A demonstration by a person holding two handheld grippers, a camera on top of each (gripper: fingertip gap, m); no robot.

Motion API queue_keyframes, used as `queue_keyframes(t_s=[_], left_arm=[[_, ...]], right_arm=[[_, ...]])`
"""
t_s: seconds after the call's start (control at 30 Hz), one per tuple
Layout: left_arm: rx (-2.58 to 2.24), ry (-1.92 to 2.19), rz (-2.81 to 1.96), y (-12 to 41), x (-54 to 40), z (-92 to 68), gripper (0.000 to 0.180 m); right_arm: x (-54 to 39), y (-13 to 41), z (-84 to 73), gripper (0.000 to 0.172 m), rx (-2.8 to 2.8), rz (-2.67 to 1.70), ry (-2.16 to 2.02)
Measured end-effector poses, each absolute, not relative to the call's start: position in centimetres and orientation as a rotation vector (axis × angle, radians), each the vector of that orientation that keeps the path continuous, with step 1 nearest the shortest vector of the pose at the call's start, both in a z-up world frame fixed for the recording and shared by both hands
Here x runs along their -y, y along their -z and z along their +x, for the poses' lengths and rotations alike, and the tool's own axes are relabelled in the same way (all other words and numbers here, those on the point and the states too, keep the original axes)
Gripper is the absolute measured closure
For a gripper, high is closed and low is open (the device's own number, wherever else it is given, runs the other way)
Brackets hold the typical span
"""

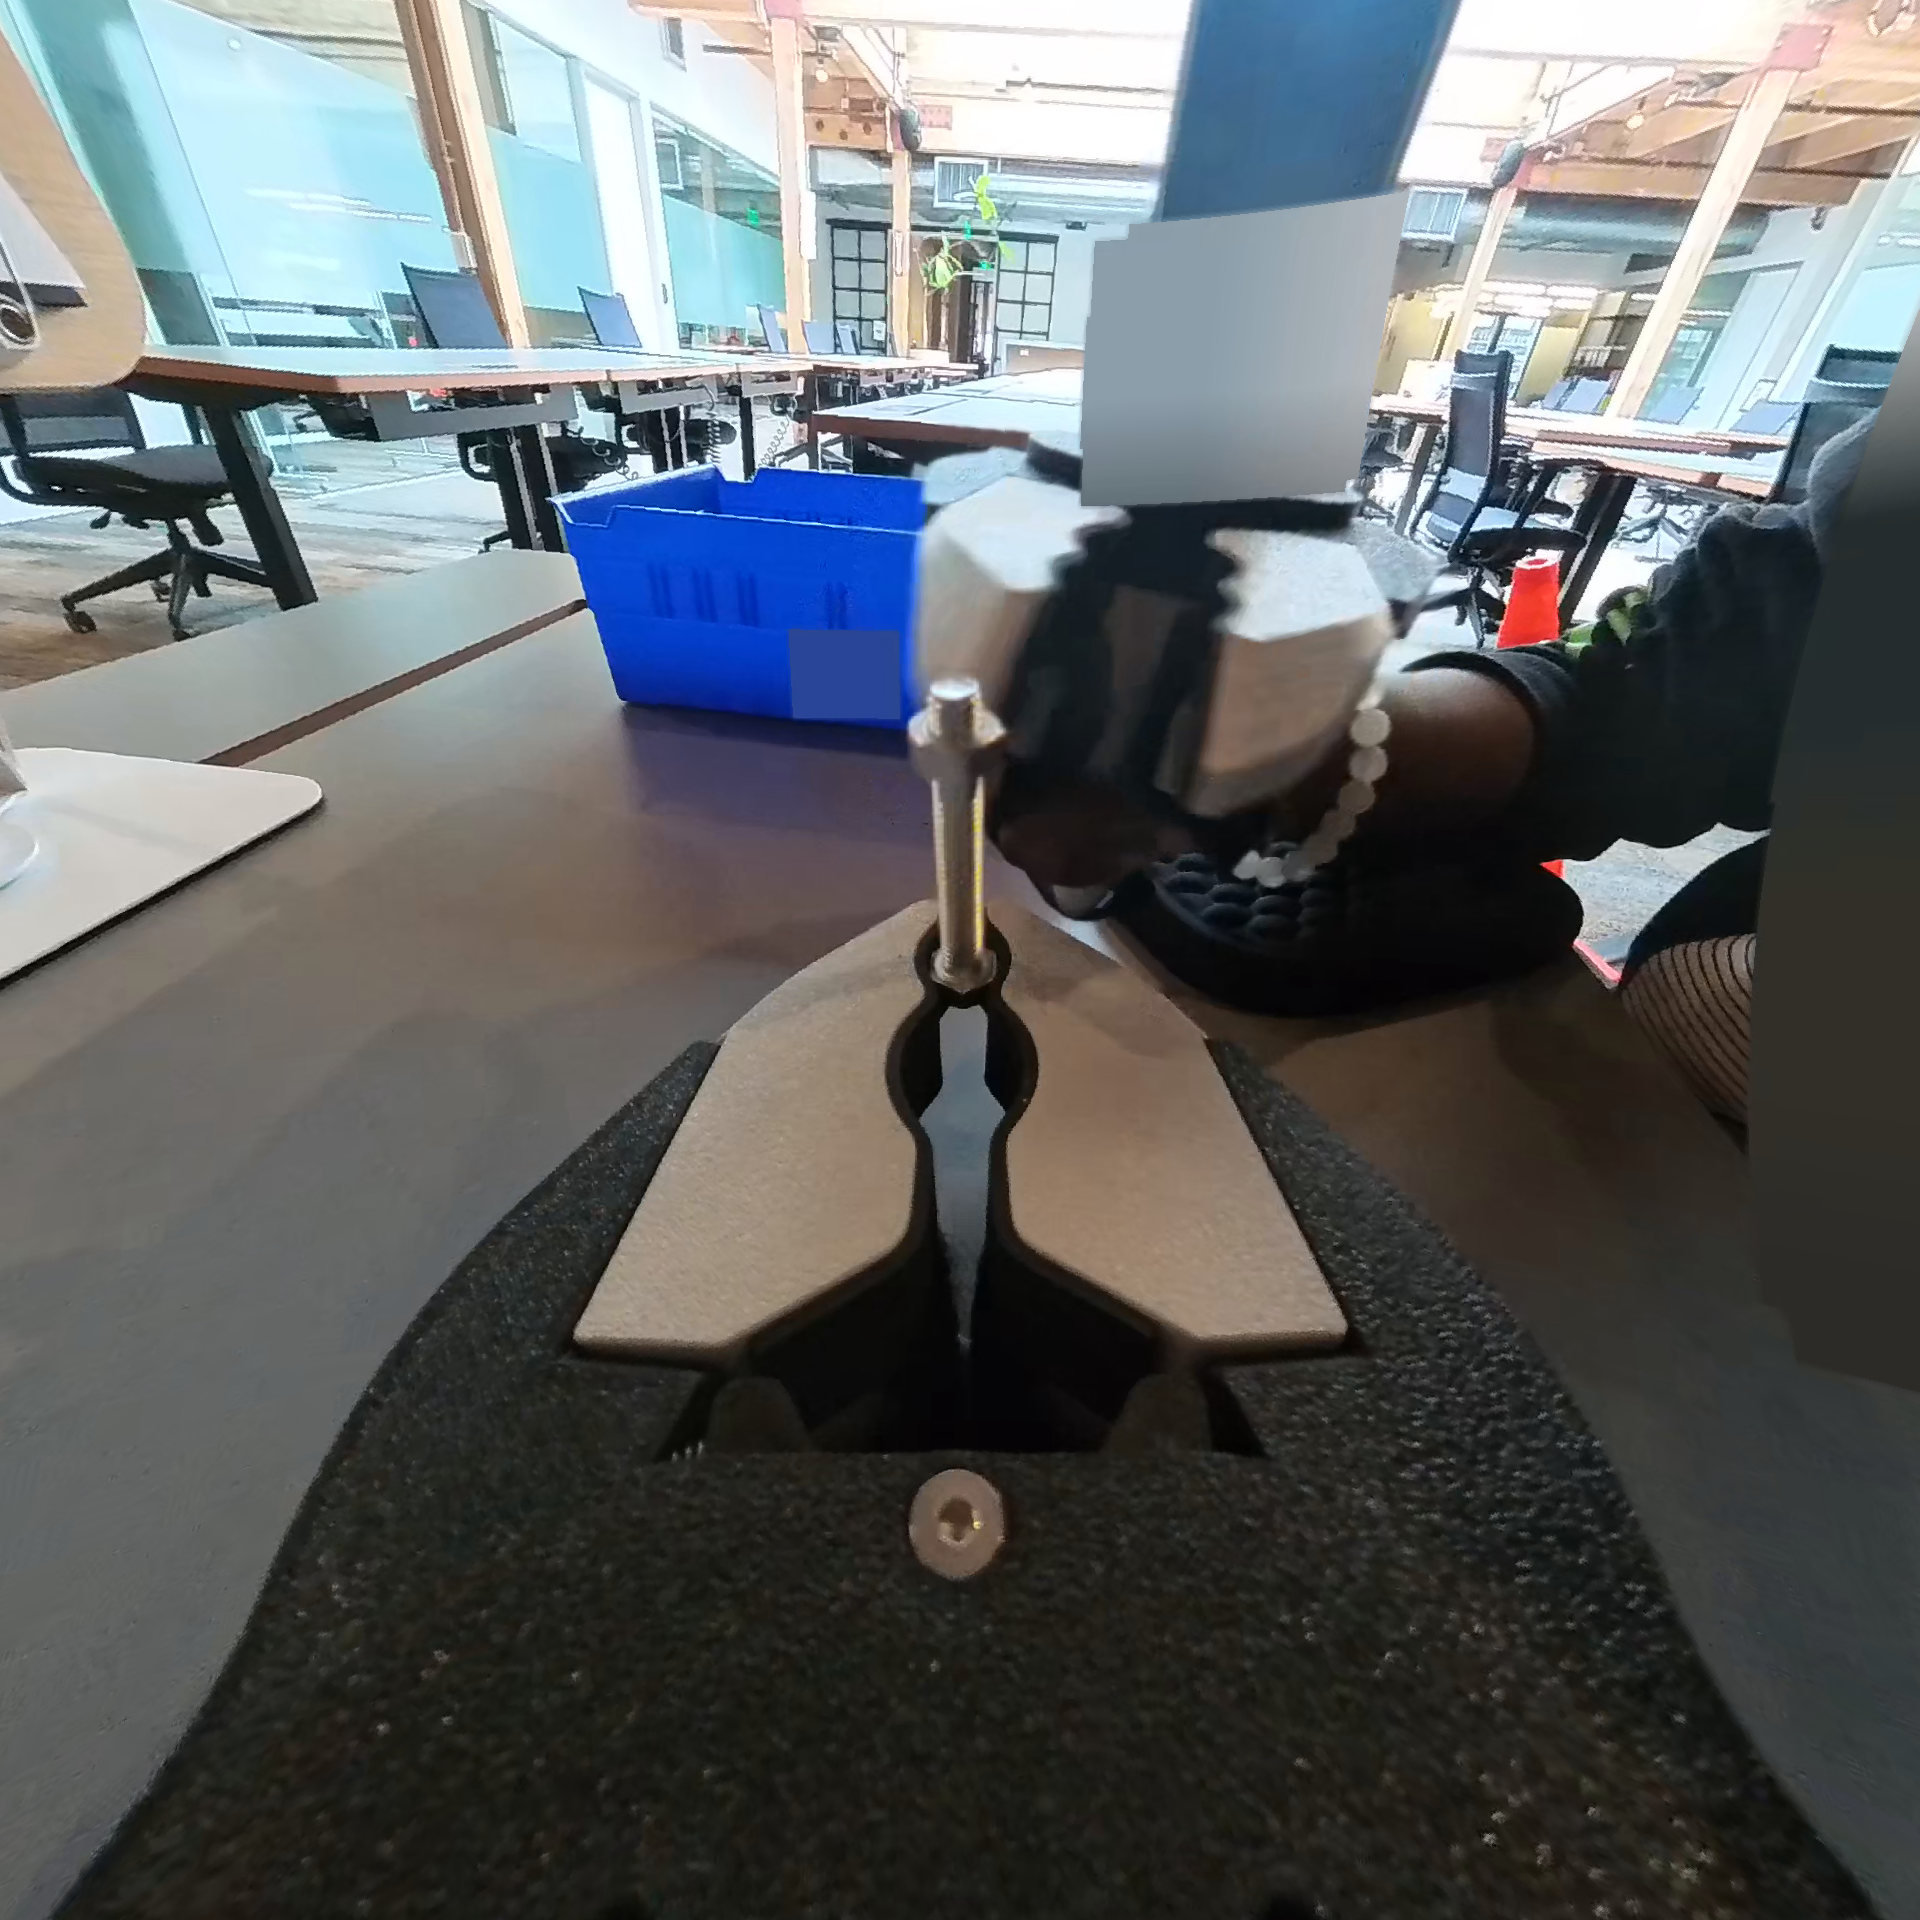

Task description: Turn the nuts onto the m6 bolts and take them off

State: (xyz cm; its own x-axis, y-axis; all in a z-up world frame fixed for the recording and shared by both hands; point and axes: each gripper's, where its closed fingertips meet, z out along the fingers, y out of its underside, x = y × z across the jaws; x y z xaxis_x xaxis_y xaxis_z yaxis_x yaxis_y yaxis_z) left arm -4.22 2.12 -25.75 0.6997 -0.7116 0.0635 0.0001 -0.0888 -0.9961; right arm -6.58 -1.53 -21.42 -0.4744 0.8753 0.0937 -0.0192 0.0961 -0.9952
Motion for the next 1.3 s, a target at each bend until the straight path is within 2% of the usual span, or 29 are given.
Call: queue_keyframes(t_s=[0.03,0.1,0.13,0.2,0.23,0.3,0.4,0.47,0.5,0.6,0.63,0.67,0.73,0.77,0.83,0.87,0.97,1.0,1.03,1.13,1.2,1.23,1.3], left_arm=[[-0.598,0.654,-1.565,25.8,-2.2,-4.3,0.178],[-0.596,0.655,-1.567,25.8,-2.2,-4.3,0.178],[-0.598,0.655,-1.567,25.8,-2.2,-4.3,0.178],[-0.605,0.652,-1.57,25.8,-2.2,-4.2,0.178],[-0.608,0.65,-1.57,25.9,-2.2,-4.2,0.178],[-0.609,0.649,-1.569,25.9,-2.2,-4.2,0.178],[-0.605,0.65,-1.567,25.8,-2.2,-4.2,0.178],[-0.604,0.653,-1.568,25.8,-2.2,-4.3,0.178],[-0.606,0.651,-1.568,25.8,-2.2,-4.2,0.178],[-0.613,0.646,-1.571,25.9,-2.2,-4.2,0.178],[-0.614,0.647,-1.57,25.9,-2.2,-4.2,0.178],[-0.614,0.648,-1.57,25.9,-2.2,-4.2,0.178],[-0.613,0.648,-1.569,25.9,-2.2,-4.2,0.178],[-0.61,0.649,-1.568,25.8,-2.2,-4.2,0.178],[-0.605,0.654,-1.57,25.8,-2.3,-4.2,0.178],[-0.606,0.654,-1.569,25.8,-2.3,-4.2,0.178],[-0.614,0.647,-1.57,25.9,-2.2,-4.2,0.178],[-0.616,0.648,-1.572,25.9,-2.2,-4.1,0.178],[-0.614,0.649,-1.572,25.9,-2.2,-4.2,0.178],[-0.61,0.649,-1.568,25.8,-2.2,-4.2,0.178],[-0.613,0.65,-1.569,25.9,-2.2,-4.2,0.178],[-0.614,0.651,-1.568,25.9,-2.2,-4.2,0.178],[-0.615,0.653,-1.565,25.8,-2.2,-4.2,0.178]], right_arm=[[1.5,21.1,-6.3,0.163,1.603,-0.832,-1.484],[1.2,20.5,-6.2,0.163,1.556,-0.83,-1.503],[1.1,20.5,-6.2,0.158,1.554,-0.84,-1.505],[0.6,20.7,-6.7,0.131,1.539,-0.877,-1.485],[0.7,20.9,-6.9,0.126,1.553,-0.884,-1.484],[1.3,21.5,-6.9,0.132,1.598,-0.889,-1.487],[1.6,21.2,-6.3,0.165,1.61,-0.832,-1.478],[1.2,20.6,-6.2,0.164,1.566,-0.827,-1.478],[1.1,20.5,-6.2,0.161,1.557,-0.831,-1.483],[0.8,20.6,-6.7,0.129,1.534,-0.866,-1.501],[1.2,20.9,-6.7,0.128,1.565,-0.865,-1.514],[1.5,21.2,-6.8,0.129,1.593,-0.866,-1.511],[1.7,21.2,-6.6,0.145,1.61,-0.85,-1.478],[1.9,21.1,-6.2,0.164,1.623,-0.805,-1.474],[1.9,20.4,-6.0,0.163,1.587,-0.78,-1.485],[1.8,20.2,-6.0,0.159,1.573,-0.781,-1.495],[1.2,20.5,-6.7,0.124,1.54,-0.837,-1.495],[1.4,20.7,-6.8,0.122,1.562,-0.844,-1.5],[1.6,20.9,-6.7,0.124,1.583,-0.847,-1.502],[2.2,20.7,-6.1,0.163,1.608,-0.787,-1.487],[1.9,20.1,-6.0,0.162,1.571,-0.773,-1.476],[1.6,20.0,-6.1,0.158,1.555,-0.787,-1.475],[1.1,20.1,-6.6,0.129,1.523,-0.832,-1.48]])
